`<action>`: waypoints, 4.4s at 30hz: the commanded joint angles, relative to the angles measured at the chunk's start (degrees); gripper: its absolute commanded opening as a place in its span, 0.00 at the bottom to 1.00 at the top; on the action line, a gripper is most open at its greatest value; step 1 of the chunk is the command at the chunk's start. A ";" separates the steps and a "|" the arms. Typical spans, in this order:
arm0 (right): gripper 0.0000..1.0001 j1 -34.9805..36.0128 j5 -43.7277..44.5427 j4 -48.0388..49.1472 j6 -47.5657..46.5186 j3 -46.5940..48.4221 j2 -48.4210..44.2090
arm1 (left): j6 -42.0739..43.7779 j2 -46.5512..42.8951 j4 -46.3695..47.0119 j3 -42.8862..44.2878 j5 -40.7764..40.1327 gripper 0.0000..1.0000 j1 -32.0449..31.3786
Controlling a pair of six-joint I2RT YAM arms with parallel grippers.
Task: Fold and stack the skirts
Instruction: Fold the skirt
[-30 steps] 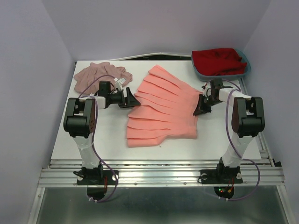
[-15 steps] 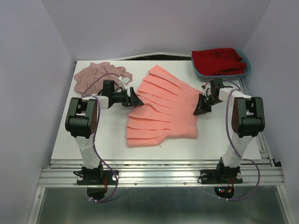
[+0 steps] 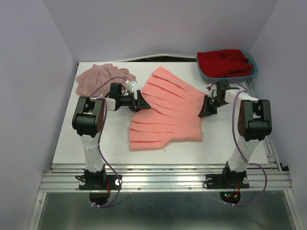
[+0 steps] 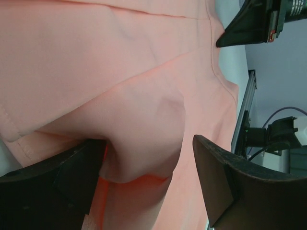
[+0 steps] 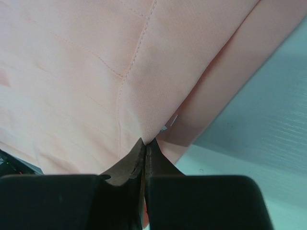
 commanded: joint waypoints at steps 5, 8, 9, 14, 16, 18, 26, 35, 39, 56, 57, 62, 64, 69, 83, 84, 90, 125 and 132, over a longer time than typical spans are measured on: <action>0.01 -0.08 2.21 -1.97 -0.34 2.91 -3.83 | 1.78 0.59 -6.33 0.02 -15.90 0.95 1.89; 0.01 -1.30 5.47 -3.12 -0.34 3.71 -4.00 | 1.60 0.07 -6.76 -0.16 -17.49 0.96 1.89; 0.01 -2.09 5.92 -3.13 -0.60 3.71 -4.18 | 1.78 -0.11 -6.85 -0.25 -18.36 0.97 1.89; 0.01 -3.24 6.54 -3.04 -0.96 3.71 -5.58 | 1.87 -0.03 -7.29 -0.07 -18.11 0.98 1.89; 0.01 -3.24 5.66 -2.95 -1.40 3.53 -5.15 | 2.04 0.06 -7.38 0.28 -17.85 0.98 1.89; 0.01 -3.24 4.87 -2.51 -1.05 2.92 -3.83 | 2.13 0.33 -7.56 0.45 -17.76 0.98 1.89; 0.17 -3.24 2.76 0.12 -0.43 4.14 1.88 | 4.32 -4.66 -6.50 -0.77 -15.83 0.98 1.89; 0.54 -3.24 4.42 -5.41 -4.12 15.65 -1.00 | 26.80 -24.36 -24.23 5.46 -36.45 0.99 1.81; 0.52 -3.24 2.68 -4.36 -3.86 18.55 -2.86 | 44.20 -31.21 -30.05 5.99 -42.01 0.97 -2.92; 0.59 -3.24 11.45 8.29 -9.65 21.72 6.71 | 45.91 -18.15 -30.94 9.68 -44.48 0.67 -43.11; 0.59 -3.24 11.55 9.52 -10.36 22.07 8.20 | 45.12 -17.61 -30.76 10.73 -43.43 0.68 -43.11; 0.59 -3.24 9.80 11.37 -11.94 23.48 12.60 | 44.93 -17.08 -30.85 10.83 -42.36 0.69 -43.11; 0.50 -3.24 9.70 11.64 -12.29 24.09 14.36 | 45.81 -17.43 -30.68 9.17 -42.72 0.71 -43.11; 0.17 -3.24 10.41 12.08 -13.79 24.19 15.78 | 49.75 -21.20 -29.45 4.07 -43.68 0.80 -43.20; 0.01 -3.24 1.26 9.09 -10.18 12.85 -0.57 | 59.36 -31.14 -34.36 -6.65 -44.47 0.80 -45.39; 0.02 -3.24 3.26 9.09 -10.27 13.46 -0.92 | 58.83 -31.31 -34.28 -7.19 -45.95 0.80 -45.31; 0.71 -3.24 9.36 9.35 -12.12 18.12 3.02 | 58.73 -34.73 -36.12 -9.30 -44.58 0.80 -44.43; 0.01 -3.24 -9.64 2.41 -9.31 6.87 2.41 | 55.21 -22.80 -21.52 -0.25 -45.10 0.79 -50.05; 0.01 -3.24 -9.81 2.06 -9.66 7.75 3.12 | 58.21 -22.26 -29.09 1.25 -39.55 0.78 -50.14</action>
